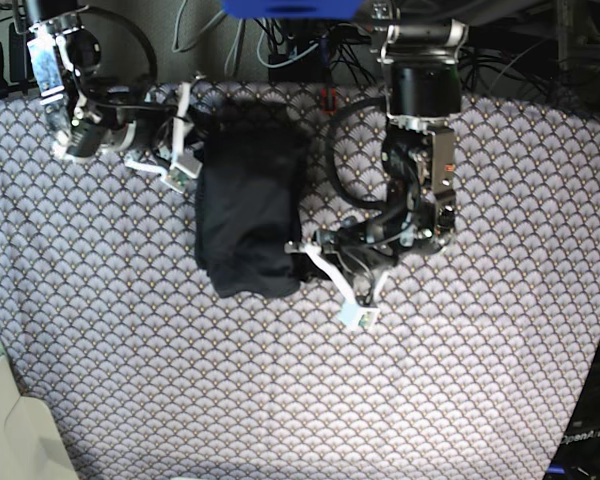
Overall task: Fold the T-shirt properly
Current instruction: 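Grip both sides of the bundle and square it into a stack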
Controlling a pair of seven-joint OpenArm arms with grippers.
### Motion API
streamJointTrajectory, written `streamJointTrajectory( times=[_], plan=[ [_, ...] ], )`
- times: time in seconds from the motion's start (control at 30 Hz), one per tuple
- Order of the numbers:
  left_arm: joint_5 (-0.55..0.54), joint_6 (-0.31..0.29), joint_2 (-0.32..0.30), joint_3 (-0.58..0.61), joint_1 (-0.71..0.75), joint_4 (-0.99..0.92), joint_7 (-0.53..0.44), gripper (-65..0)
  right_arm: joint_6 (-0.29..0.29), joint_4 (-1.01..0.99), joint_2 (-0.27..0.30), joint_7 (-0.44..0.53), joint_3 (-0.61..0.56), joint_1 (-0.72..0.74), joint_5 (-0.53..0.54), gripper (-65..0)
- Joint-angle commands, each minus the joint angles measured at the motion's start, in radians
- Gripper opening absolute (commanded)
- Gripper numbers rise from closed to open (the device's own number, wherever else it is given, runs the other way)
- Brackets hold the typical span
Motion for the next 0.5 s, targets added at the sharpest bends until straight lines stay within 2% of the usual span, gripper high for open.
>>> streamJointTrajectory(
  times=[0.0, 0.07, 0.17, 0.33, 0.47],
  plan=[
    [-0.018, -0.007, 0.007, 0.001, -0.024, 0.036, -0.01, -65.0, 0.004, 0.013, 0.019, 0.011, 0.02, -0.005, 0.008, -64.4],
    [-0.024, -0.007, -0.005, -0.001, -0.016, 0.073, -0.002, -65.0, 0.004, 0.02, 0.03, 0.009, 0.062, -0.025, 0.008, -64.4],
    [-0.024, -0.005, -0.068, -0.019, 0.02, 0.147, 0.005, -65.0, 0.004, 0.023, 0.065, 0.015, 0.129, -0.04, 0.01, -64.4],
    [-0.023, -0.007, -0.152, -0.166, 0.06, 0.289, 0.131, -65.0, 0.004, 0.121, 0.11, 0.014, 0.226, -0.053, 0.011, -64.4],
    [-0.023, -0.008, -0.205, -0.255, 0.136, 0.401, 0.186, -65.0, 0.004, 0.245, 0.114, 0.005, 0.263, -0.02, 0.011, -64.4]
  ],
)
